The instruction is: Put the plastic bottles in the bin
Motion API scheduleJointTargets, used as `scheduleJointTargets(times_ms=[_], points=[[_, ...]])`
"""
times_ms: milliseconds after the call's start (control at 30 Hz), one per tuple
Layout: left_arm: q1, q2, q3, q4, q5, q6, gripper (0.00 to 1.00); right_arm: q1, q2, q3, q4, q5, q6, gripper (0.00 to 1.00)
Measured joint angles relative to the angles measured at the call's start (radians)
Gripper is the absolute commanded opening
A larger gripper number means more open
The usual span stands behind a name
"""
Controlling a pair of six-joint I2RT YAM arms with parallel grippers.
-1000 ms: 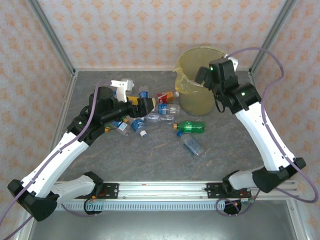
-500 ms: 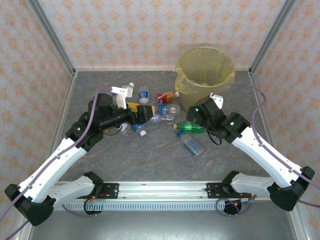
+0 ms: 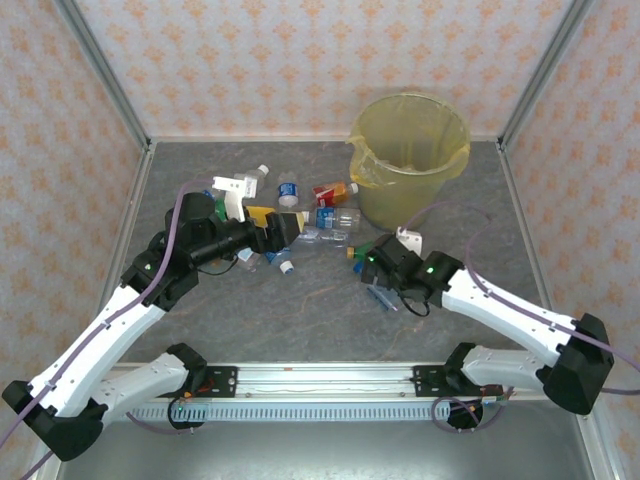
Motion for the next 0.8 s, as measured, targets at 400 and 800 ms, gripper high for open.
scheduleJointTargets(times_ms=[400,800], points=[[-0.009,-0.027,-0.032,0.001,-0.023,-0.019,0.99,0.012,0.156,-0.061,0.115,-0.063,-0.054,1.0],[-0.009,-0.025,-0.054,-0.021,-0.045,-0.014,0.99,0.012,0.238,-0.061,0.122,-0.032,-0.091,0.99]])
